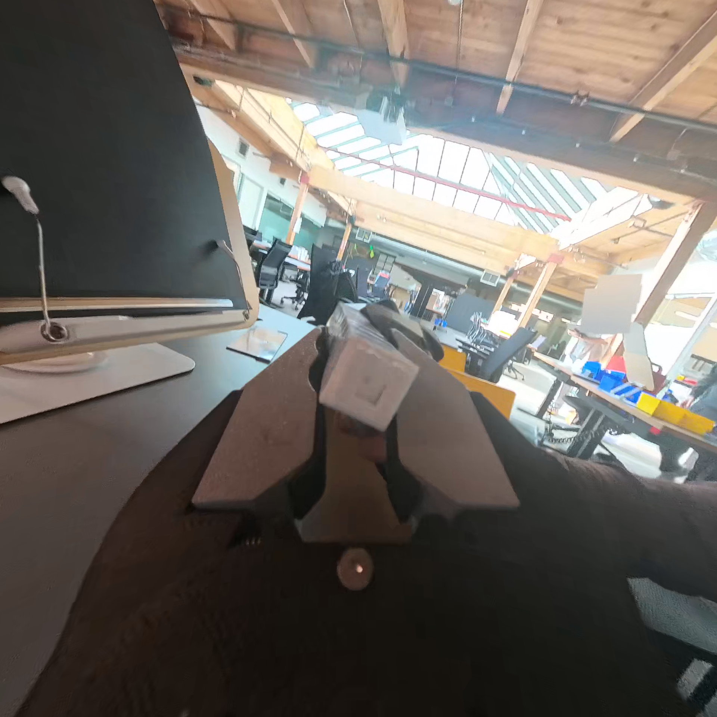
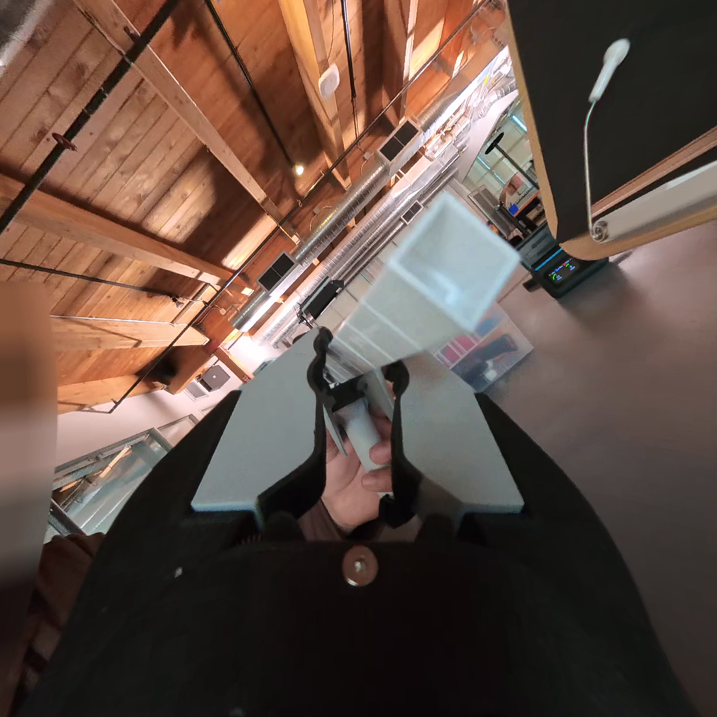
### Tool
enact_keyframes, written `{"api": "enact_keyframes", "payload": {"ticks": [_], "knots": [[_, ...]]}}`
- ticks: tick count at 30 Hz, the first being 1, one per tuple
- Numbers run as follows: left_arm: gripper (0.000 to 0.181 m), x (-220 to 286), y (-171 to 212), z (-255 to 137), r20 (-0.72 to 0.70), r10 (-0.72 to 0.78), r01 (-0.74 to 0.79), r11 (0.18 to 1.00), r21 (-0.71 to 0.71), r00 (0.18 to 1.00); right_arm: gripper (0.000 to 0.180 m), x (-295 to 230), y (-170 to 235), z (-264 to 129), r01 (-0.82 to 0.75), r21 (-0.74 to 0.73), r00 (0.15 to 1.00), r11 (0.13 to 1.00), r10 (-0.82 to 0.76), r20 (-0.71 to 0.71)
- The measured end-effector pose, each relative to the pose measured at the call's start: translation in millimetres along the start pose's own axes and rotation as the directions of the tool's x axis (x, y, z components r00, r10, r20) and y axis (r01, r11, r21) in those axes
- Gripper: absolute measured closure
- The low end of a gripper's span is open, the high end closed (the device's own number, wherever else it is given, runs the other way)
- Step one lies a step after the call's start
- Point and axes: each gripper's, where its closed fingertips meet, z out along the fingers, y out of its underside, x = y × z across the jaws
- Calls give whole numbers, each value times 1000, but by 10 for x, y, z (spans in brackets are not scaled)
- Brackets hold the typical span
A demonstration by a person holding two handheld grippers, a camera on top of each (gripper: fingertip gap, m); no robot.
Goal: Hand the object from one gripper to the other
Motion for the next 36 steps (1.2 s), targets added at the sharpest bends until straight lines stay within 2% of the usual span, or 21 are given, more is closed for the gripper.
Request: {"api": "enact_keyframes", "payload": {"ticks": [1, 4, 6, 9, 13, 17, 21, 24, 30, 36], "knots": [[155, 2, 27, 8, 3, 10, -10, 1000, -14, 1000, 151, -7, -8, -10, 2, -3, 1000, 1000, -2, 3], [153, 27, 73, 11, -14, -21, 20, 998, -52, 1000, 152, -58, -46, -30, 43, -13, 999, 999, -42, 16], [145, 18, 94, 0, -18, -22, 21, 997, -79, 1000, 152, -77, -121, -66, 93, 8, 996, 996, -93, -5], [131, -98, 107, -34, 57, 28, -22, 994, -107, 998, 153, -26, -260, -165, 201, 26, 975, 979, -197, -106], [119, -216, 148, -73, 137, 117, -93, 981, -169, 984, 153, 18, -376, -282, 397, -41, 885, 917, -394, -246], [119, -176, 320, -24, 126, 219, -179, 947, -266, 968, 153, -11, -273, -224, 464, -129, 843, 877, -481, -242], [131, -117, 424, 15, 107, 332, -283, 903, -324, 937, 153, -43, 16, -62, 516, -250, 808, 819, -562, -175], [160, -62, 443, 3, 77, 439, -388, 852, -350, 895, 153, -118, 125, 17, 524, -255, 817, 813, -564, -120], [163, -75, 405, 2, 101, 589, -517, 769, -375, 802, 137, -179, 134, 17, 467, -236, 866, 852, -495, -71], [163, -103, 371, -6, 126, 641, -559, 736, -381, 757, 120, -53, 251, 52, 473, -306, 846, 826, -523, -104]]}}
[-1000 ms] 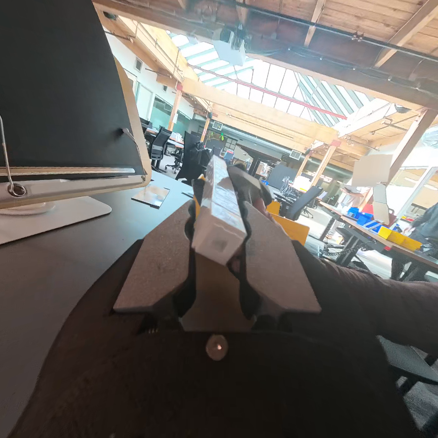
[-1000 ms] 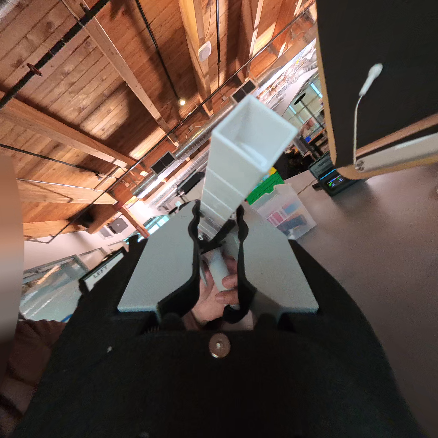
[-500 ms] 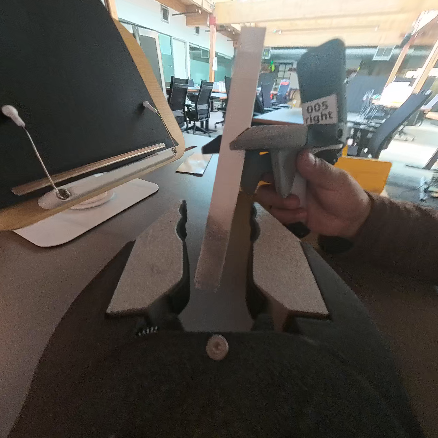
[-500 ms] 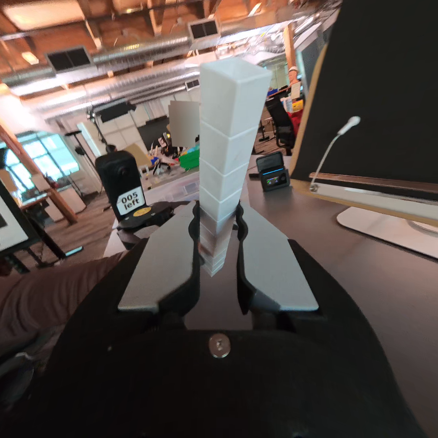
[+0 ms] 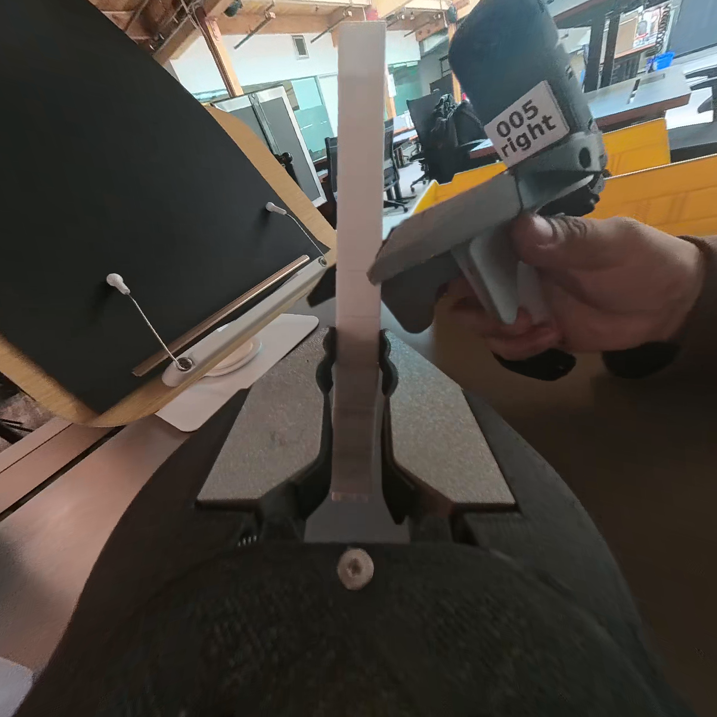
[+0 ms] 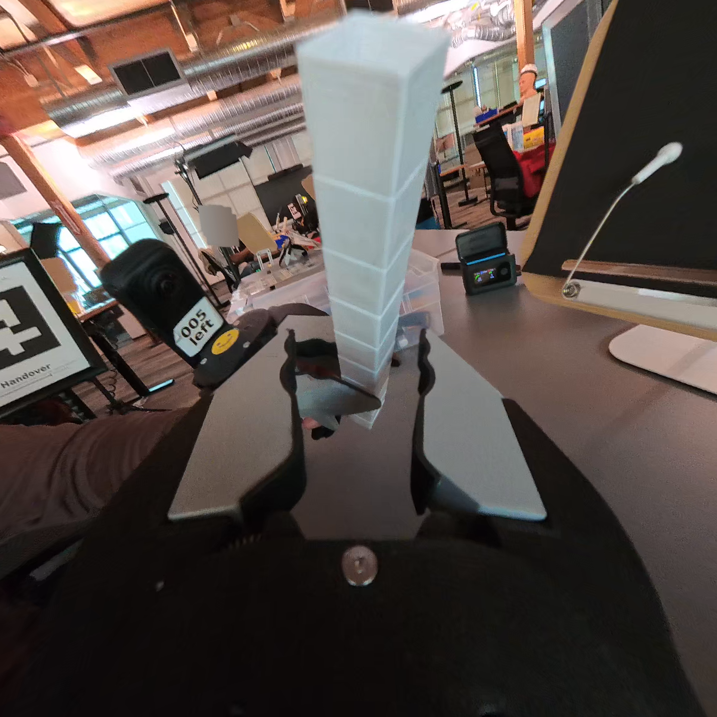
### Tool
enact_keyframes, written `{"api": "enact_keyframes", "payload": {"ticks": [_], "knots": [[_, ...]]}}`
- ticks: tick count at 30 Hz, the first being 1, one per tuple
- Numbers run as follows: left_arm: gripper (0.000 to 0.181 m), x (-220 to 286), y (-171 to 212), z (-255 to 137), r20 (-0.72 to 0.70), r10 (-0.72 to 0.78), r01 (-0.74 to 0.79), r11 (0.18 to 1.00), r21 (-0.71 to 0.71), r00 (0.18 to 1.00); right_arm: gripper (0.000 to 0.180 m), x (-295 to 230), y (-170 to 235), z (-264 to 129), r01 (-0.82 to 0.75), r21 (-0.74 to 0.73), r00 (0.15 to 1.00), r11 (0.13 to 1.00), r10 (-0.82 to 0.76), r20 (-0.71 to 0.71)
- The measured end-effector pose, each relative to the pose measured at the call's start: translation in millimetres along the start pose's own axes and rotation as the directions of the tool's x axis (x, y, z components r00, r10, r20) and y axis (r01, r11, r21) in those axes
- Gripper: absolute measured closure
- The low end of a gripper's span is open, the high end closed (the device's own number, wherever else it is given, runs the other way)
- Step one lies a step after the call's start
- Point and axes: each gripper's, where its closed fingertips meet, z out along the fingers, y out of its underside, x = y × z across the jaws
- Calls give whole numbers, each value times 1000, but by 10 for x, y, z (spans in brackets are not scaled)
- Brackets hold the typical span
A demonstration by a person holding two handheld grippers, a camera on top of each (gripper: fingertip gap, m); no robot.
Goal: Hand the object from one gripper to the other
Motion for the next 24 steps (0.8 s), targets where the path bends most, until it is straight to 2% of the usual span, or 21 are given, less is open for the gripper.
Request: {"api": "enact_keyframes", "payload": {"ticks": [3, 4, 6, 7, 12, 15, 17, 19, 22, 24], "knots": [[163, 13, -11, -5, 16, 56, -56, 998, -4, 998, 118, -4, 64, 46, 3, -22, 1000, 1000, -3, 0], [163, 43, -10, 1, 9, 68, -68, 998, -7, 998, 124, -17, 74, 53, 10, -25, 1000, 1000, -10, 6], [163, 104, -3, 16, -5, 84, -84, 996, -17, 996, 151, -13, 74, 41, 47, -30, 999, 998, -47, -9], [163, 121, -6, 17, -7, 85, -85, 996, -17, 996, 154, -3, 80, 30, 85, -42, 996, 995, -86, -20], [159, 131, 42, 28, -33, 23, -25, 999, -39, 999, 154, 39, 63, 5, 216, -77, 971, 973, -222, -85], [151, 122, 37, 22, -50, -33, 31, 999, -35, 998, 154, 158, -1, -61, 310, -92, 928, 946, -322, -187], [145, 113, 37, 21, -63, -72, 70, 997, -35, 995, 154, 296, -16, -132, 411, -163, 853, 897, -442, -278], [140, 95, 40, 18, -69, -107, 105, 994, -37, 992, 155, 445, 9, -213, 529, -297, 716, 795, -606, -346], [137, 99, 18, 5, -79, -120, 119, 993, -27, 990, 154, 591, 89, -279, 638, -497, 483, 588, -808, -337], [137, 135, -38, -10, -91, -102, 102, 995, 0, 991, 155, 579, 206, -220, 653, -558, 437, 512, -857, -274]]}}
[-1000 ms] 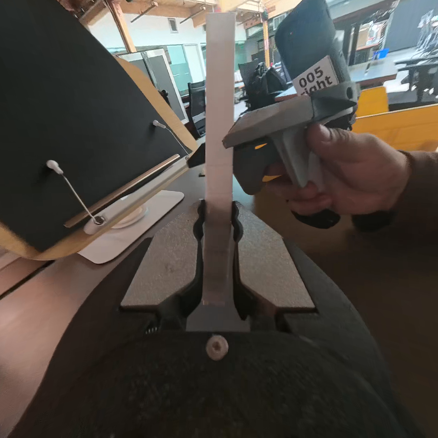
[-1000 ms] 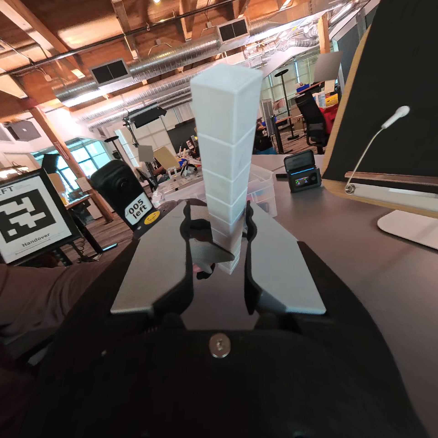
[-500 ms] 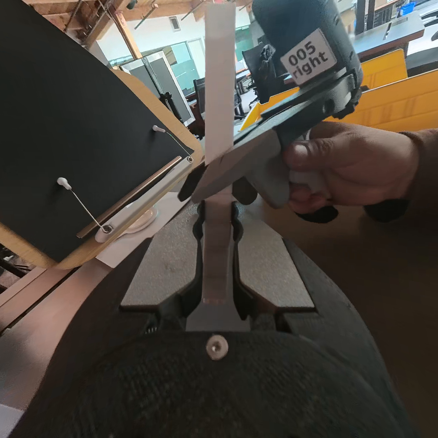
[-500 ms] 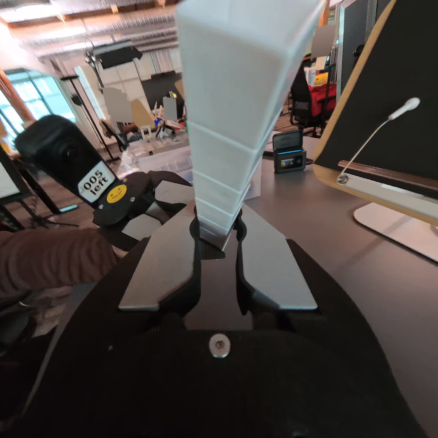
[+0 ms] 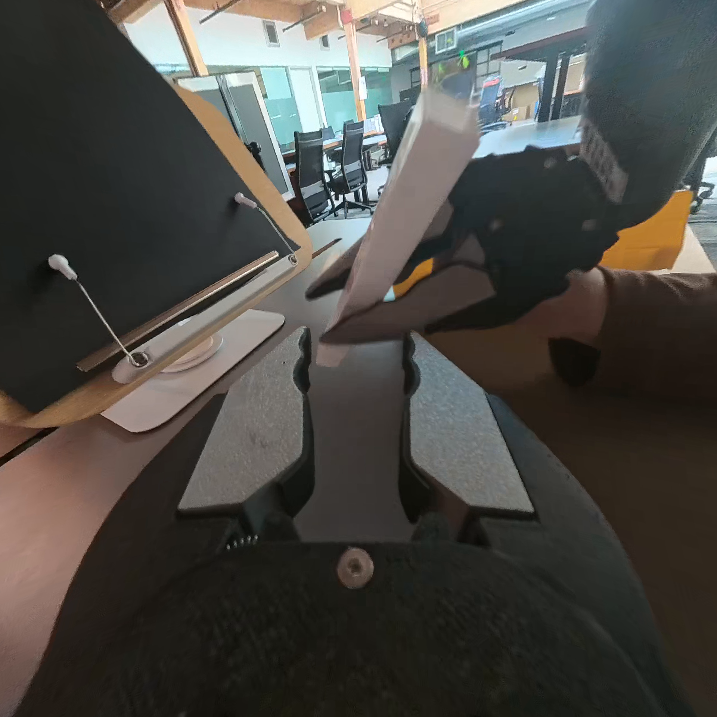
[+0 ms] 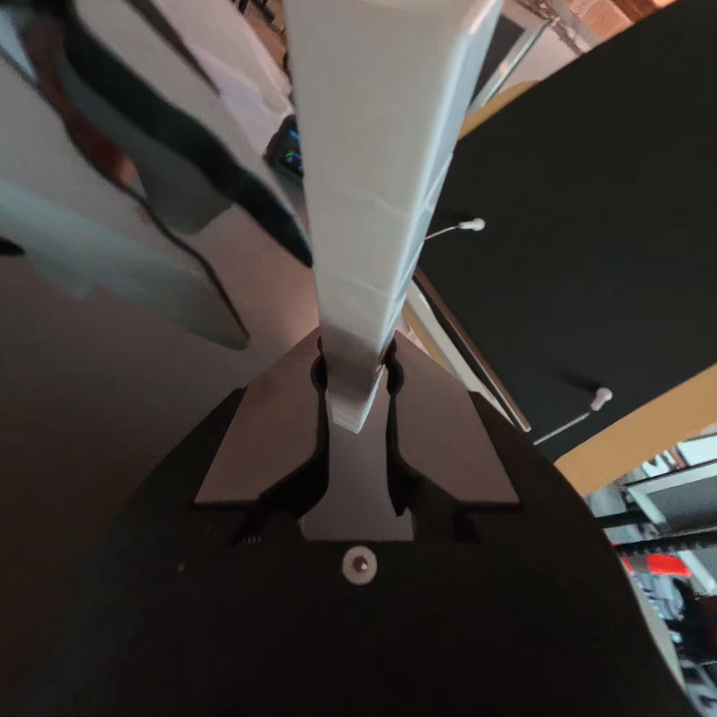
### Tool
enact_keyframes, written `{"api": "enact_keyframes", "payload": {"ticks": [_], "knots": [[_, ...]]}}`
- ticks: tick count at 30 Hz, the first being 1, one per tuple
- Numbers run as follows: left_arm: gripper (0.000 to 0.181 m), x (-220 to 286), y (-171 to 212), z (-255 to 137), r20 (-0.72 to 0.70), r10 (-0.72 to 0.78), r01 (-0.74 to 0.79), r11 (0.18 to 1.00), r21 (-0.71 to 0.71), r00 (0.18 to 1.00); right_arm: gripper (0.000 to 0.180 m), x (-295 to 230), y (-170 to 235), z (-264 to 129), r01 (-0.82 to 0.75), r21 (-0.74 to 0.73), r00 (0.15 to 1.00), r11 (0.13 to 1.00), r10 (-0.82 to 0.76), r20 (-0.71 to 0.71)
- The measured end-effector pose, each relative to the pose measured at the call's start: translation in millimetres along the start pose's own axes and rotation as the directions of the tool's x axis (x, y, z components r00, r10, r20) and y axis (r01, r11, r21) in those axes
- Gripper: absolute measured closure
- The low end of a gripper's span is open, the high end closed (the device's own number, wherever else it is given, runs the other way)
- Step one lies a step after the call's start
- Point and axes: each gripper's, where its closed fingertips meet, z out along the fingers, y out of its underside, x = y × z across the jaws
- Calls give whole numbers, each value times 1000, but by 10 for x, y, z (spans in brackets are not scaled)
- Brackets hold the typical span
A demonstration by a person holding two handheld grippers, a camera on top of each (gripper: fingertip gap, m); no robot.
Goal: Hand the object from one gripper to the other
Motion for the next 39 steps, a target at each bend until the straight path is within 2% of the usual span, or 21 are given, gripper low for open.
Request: {"api": "enact_keyframes", "payload": {"ticks": [3, 5, 6, 7, 10, 12, 18, 20, 22, 24, 25, 28, 30, 33, 36, 39], "knots": [[137, 83, -77, -7, -21, 31, -31, 999, 39, 999, 155, -213, -46, 49, 98, -11, 994, 995, -97, 42], [141, 108, -85, -1, -21, 47, -46, 998, 40, 999, 156, -355, -131, 47, 109, 19, 990, 994, -111, 83], [145, 120, -88, -3, -22, 63, -62, 997, 41, 998, 156, -413, -194, 32, 112, 48, 988, 993, -116, 99], [158, 125, -100, -13, -15, 88, -87, 995, 46, 996, 155, -451, -246, 14, 120, 74, 986, 990, -127, 105], [161, 81, -149, -54, 24, 143, -144, 988, 54, 989, 155, -370, -316, -22, 121, 114, 991, 986, -127, 46], [162, -1, -204, -87, 54, 107, -111, 990, 87, 993, 150, -296, -340, -59, 85, 142, 996, 986, -88, 19], [162, -481, -191, -234, 146, -162, 138, 977, 166, 976, 146, -221, -403, -124, -211, 183, 972, 960, 187, 139], [162, -582, -162, -273, 152, -229, 201, 963, 179, 962, 140, -276, -423, -130, -373, 180, 909, 910, 321, 265], [162, -592, -179, -284, 120, -277, 250, 947, 203, 953, 125, -340, -408, -104, -511, 126, 819, 850, 437, 373], [162, -543, -240, -287, 58, -314, 292, 926, 238, 948, 110, -407, -347, -54, -571, 53, 756, 819, 500, 422], [162, -530, -268, -294, 37, -326, 307, 917, 254, 944, 108, -406, -290, -16, -573, 22, 755, 820, 516, 405], [162, -529, -335, -334, -5, -356, 342, 892, 296, 934, 108, -332, -101, 77, -527, -25, 809, 849, 511, 290], [162, -521, -340, -335, -34, -379, 372, 879, 299, 925, 135, -301, -48, 82, -436, -26, 872, 900, 429, 235], [162, -517, -294, -299, -46, -411, 407, 870, 279, 911, 158, -240, -23, 65, -231, -14, 965, 973, 231, 121], [161, -574, -185, -281, 17, -414, 400, 889, 224, 910, 160, -200, 31, 77, -73, -52, 997, 996, 75, 34], [147, -693, -29, -266, 157, -367, 346, 927, 147, 917, 160, -106, 155, 86, 31, -127, 999, 991, -36, -31]]}}
